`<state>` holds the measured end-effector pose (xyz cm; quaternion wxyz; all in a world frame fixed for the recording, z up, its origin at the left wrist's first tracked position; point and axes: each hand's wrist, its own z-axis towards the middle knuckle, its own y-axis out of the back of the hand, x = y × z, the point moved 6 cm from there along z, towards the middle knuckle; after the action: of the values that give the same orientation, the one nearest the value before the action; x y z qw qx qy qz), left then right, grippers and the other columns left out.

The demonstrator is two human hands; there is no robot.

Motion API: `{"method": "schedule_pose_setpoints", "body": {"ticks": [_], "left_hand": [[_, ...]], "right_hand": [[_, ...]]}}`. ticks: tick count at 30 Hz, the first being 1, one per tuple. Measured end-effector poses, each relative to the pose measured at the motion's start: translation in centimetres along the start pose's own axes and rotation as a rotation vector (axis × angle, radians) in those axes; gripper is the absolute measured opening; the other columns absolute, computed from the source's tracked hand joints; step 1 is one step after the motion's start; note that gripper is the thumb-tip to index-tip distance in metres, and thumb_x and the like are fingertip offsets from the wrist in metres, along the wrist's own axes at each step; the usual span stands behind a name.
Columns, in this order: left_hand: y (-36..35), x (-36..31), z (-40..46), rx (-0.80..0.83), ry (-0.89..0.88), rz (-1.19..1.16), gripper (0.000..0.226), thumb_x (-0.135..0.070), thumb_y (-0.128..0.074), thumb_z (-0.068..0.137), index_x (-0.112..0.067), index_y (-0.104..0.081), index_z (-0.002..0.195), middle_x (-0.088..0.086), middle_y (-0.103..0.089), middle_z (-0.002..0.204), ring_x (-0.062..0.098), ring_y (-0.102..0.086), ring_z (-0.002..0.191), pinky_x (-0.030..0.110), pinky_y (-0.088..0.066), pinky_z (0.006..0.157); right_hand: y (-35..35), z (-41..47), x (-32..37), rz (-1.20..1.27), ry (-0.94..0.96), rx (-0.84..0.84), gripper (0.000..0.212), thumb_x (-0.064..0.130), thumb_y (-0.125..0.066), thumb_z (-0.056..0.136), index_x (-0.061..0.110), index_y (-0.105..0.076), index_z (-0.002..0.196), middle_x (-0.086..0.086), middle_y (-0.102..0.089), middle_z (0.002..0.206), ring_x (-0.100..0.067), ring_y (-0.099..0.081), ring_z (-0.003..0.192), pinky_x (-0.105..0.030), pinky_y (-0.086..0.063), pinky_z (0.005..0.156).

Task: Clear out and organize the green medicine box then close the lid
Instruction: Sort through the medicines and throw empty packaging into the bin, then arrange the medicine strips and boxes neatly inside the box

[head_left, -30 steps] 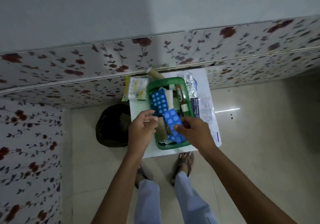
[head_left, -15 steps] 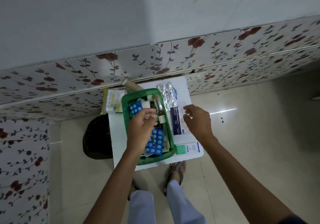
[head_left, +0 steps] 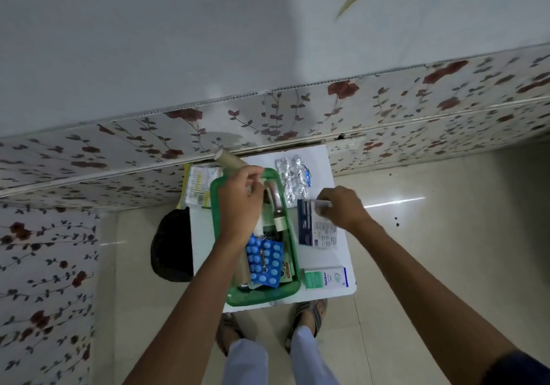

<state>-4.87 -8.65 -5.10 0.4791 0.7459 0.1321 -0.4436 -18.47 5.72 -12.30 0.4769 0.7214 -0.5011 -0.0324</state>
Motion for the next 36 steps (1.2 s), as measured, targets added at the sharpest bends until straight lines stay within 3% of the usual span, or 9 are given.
{"method": "schedule_pose_setpoints", "body": {"ticks": [3,5,9,11,15,20,24,33,36], "left_hand": [[3.9,4.6,1.3,-0.273,0.149,0.077,0.025,-0.006,-0.053,0.084,-0.006,-0.059,0.108,0.012,-0.058,0.113,0.024,-0.055,0.100,0.033,-0.047,0.085],[5.2,10.4,2.3,-0.374,0.508,-0.010,0.037,-0.013,-0.059,0.082,0.001,-0.053,0.116,0.013,-0.056,0.117,0.028,-0.055,0.104,0.035,-0.045,0.086],[2.6,17.9,2.0,-0.297,1.121,-0.660,0.061,-0.028,-0.070,0.077,-0.006,-0.049,0.129,0.012,-0.056,0.124,0.026,-0.058,0.094,0.033,-0.051,0.073],[1.8,18.6,2.6,-0.291,1.103,-0.700,0.060,-0.025,-0.076,0.070,-0.005,-0.054,0.122,0.012,-0.062,0.117,0.025,-0.061,0.086,0.032,-0.052,0.065],[2.0,19.6,3.3,-0.332,1.119,-0.659,0.075,-0.021,-0.082,0.063,0.002,-0.048,0.126,0.000,-0.054,0.120,0.025,-0.054,0.114,0.038,-0.046,0.096],[3.4,20.4,2.8,-0.413,1.027,-0.646,0.050,-0.009,-0.074,0.072,0.007,-0.057,0.116,0.019,-0.064,0.114,0.018,-0.058,0.073,0.026,-0.047,0.057],[5.1,19.5,2.3,-0.478,0.916,-0.676,0.022,-0.001,-0.071,0.073,-0.004,-0.057,0.090,0.021,-0.064,0.116,0.028,-0.063,0.092,0.042,-0.053,0.087],[12.2,16.3,-1.6,-0.546,0.703,-0.763,0.011,0.003,-0.063,0.080,-0.007,-0.057,0.078,0.017,-0.064,0.105,0.029,-0.065,0.099,0.032,-0.056,0.069],[12.8,14.2,-2.9,-0.486,0.652,-0.804,0.025,0.001,-0.062,0.082,-0.015,-0.046,0.071,0.012,-0.064,0.103,0.023,-0.066,0.092,0.030,-0.056,0.067]], "right_hand": [[4.1,-0.7,2.2,0.091,0.037,-0.134,0.012,0.012,-0.055,0.086,0.009,-0.066,0.090,-0.015,-0.071,0.090,-0.029,-0.063,0.077,-0.029,-0.047,0.064],[6.2,-0.9,4.4,0.088,0.090,-0.232,0.011,0.011,-0.057,0.086,0.009,-0.065,0.093,-0.015,-0.071,0.089,-0.031,-0.064,0.079,-0.034,-0.051,0.068],[7.6,-0.3,9.0,0.027,0.198,-0.382,0.017,0.004,-0.056,0.084,0.006,-0.064,0.100,-0.019,-0.070,0.095,-0.036,-0.062,0.086,-0.032,-0.044,0.068],[7.3,-0.5,10.5,-0.038,0.243,-0.435,0.023,-0.001,-0.057,0.081,0.004,-0.062,0.103,-0.020,-0.068,0.096,-0.036,-0.061,0.086,-0.030,-0.039,0.065],[6.8,-1.7,13.2,-0.147,0.312,-0.461,0.029,-0.006,-0.067,0.069,0.005,-0.063,0.096,-0.016,-0.067,0.093,-0.036,-0.060,0.083,-0.028,-0.037,0.058],[7.9,-4.0,15.6,0.027,0.378,-0.471,0.028,-0.003,-0.059,0.079,0.007,-0.061,0.104,-0.014,-0.067,0.102,-0.033,-0.059,0.091,-0.038,-0.052,0.066],[6.4,-3.8,16.3,0.204,0.232,-0.294,0.024,0.008,-0.053,0.089,0.014,-0.059,0.112,-0.012,-0.068,0.095,-0.028,-0.064,0.082,-0.038,-0.054,0.069],[-0.7,-2.5,15.6,0.055,0.116,-0.211,0.041,0.004,-0.053,0.085,0.009,-0.049,0.126,-0.019,-0.058,0.117,-0.032,-0.054,0.106,-0.033,-0.044,0.081],[-3.5,-2.6,15.9,0.038,0.133,0.039,0.044,0.001,-0.050,0.086,0.011,-0.048,0.129,-0.020,-0.058,0.125,-0.032,-0.056,0.111,-0.033,-0.046,0.090]]}}
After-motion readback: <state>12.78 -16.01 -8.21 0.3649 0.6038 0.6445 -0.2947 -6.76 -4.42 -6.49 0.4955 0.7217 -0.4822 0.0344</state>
